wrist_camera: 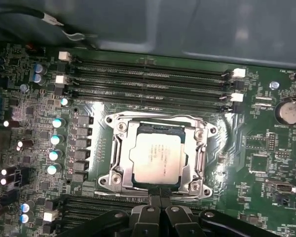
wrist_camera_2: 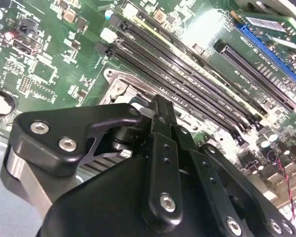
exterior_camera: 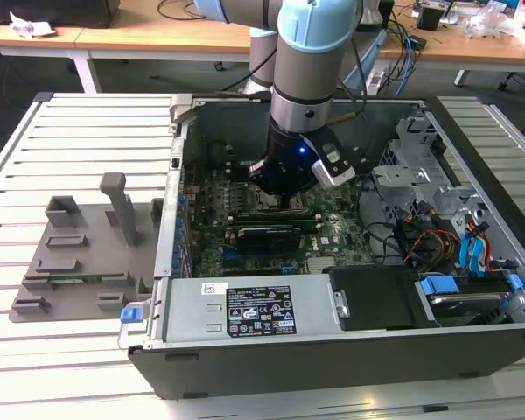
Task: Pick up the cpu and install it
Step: 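Install the second cpu locking lever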
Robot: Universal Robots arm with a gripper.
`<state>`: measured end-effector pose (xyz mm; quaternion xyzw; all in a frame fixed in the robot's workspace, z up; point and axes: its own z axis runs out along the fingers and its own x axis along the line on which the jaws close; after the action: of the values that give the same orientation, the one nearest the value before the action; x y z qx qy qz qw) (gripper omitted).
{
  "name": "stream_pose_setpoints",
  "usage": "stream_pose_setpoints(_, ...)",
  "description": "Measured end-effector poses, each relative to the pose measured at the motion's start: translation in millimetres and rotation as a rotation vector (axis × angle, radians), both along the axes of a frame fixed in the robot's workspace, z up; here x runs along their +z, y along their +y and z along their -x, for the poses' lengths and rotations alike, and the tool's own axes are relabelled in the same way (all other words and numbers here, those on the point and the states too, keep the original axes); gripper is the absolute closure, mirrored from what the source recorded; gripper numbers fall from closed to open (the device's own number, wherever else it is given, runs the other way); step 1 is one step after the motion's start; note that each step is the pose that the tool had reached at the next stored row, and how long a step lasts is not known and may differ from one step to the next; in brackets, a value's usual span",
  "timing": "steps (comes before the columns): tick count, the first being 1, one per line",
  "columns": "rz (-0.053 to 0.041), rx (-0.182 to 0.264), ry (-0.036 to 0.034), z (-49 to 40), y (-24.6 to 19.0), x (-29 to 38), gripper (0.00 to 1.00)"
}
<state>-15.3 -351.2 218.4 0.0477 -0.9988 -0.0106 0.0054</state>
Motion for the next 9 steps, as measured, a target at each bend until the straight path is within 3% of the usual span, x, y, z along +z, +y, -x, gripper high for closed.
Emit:
stream_pose_setpoints(4, 0.0084, 0.0, -0.0001, -1.1, 3.7, 7.7, 0.89)
stream_pose_setpoints(9, 0.0101, 0.0, -0.0001, -1.7, 7.7, 15.8, 0.89)
